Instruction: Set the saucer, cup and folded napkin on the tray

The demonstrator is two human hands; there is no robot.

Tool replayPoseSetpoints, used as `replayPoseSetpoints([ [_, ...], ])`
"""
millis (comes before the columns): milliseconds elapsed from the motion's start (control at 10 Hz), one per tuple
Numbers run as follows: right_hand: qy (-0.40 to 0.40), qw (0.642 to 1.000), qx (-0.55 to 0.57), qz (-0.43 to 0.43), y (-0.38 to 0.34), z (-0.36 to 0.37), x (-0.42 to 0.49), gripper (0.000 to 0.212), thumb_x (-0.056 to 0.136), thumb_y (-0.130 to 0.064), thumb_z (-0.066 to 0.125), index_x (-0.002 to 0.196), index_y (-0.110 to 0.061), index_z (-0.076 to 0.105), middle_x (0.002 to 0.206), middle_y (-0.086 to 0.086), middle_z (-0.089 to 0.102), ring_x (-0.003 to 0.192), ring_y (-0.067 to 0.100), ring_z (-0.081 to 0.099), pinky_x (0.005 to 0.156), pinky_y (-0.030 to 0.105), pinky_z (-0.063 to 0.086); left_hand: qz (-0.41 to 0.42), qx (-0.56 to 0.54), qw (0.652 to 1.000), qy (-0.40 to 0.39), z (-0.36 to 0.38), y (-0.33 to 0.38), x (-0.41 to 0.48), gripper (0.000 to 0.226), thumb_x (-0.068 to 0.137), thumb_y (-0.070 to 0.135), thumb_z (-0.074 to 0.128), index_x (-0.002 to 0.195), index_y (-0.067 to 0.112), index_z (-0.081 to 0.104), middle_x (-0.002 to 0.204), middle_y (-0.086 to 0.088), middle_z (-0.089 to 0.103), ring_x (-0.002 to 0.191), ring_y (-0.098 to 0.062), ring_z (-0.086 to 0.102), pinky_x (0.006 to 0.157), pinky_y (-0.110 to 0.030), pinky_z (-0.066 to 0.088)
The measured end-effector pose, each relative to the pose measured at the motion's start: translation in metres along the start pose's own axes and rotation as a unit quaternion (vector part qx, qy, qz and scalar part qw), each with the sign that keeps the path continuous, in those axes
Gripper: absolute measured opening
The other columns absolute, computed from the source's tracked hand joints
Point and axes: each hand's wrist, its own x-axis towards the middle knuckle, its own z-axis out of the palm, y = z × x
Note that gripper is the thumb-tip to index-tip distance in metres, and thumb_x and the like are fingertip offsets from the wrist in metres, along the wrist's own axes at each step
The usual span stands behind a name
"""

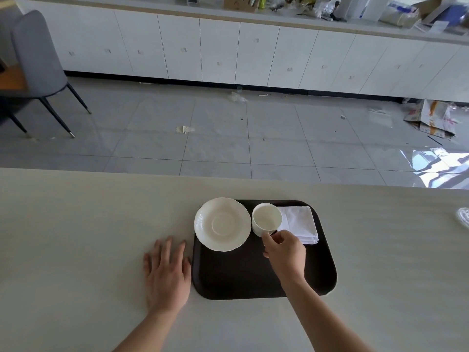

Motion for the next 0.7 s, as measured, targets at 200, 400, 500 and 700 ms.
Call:
replayPoseSetpoints([
  [200,-0.002,1.0,0.005,-0.001,0.0,0.0,-0.002,0.036,0.086,-0.041,0.071,0.064,-0.013,0.062,0.055,-0.003,0.069,0.058,0.016,0.071,0.065,0.038,0.06,-0.002,-0.004,1.0,0.004,0.0,0.0,0.0,0.057,0.088,0.04,0.027,0.129,0.019,0.061,0.144,-0.012,0.051,0.138,-0.036,0.04,0.113,-0.057,0.028],
  [400,-0.016,0.999,0.04,0.014,0.002,-0.002,-0.003,0.044,0.078,-0.056,0.07,0.062,-0.017,0.059,0.06,0.0,0.07,0.062,0.018,0.072,0.064,0.038,0.056,-0.006,-0.004,1.0,-0.002,0.001,0.0,0.001,0.056,0.088,0.04,0.028,0.13,0.02,0.06,0.145,-0.012,0.05,0.139,-0.036,0.039,0.113,-0.056,0.027],
  [500,-0.018,0.999,0.041,0.017,0.003,-0.004,-0.005,0.043,0.076,-0.061,0.069,0.065,-0.02,0.061,0.062,-0.003,0.071,0.062,0.016,0.071,0.064,0.037,0.058,-0.002,-0.005,1.0,0.002,0.003,-0.002,0.0,0.055,0.088,0.039,0.03,0.129,0.02,0.061,0.144,-0.012,0.051,0.138,-0.036,0.04,0.113,-0.057,0.028],
  [700,-0.004,0.996,0.074,0.04,0.009,-0.011,-0.002,0.019,0.089,-0.032,0.061,0.074,-0.02,0.065,0.064,-0.003,0.071,0.065,0.019,0.072,0.072,0.048,0.062,0.006,-0.007,1.0,0.005,0.008,-0.004,0.003,0.054,0.088,0.04,0.03,0.129,0.02,0.06,0.144,-0.012,0.05,0.138,-0.036,0.04,0.112,-0.057,0.028],
])
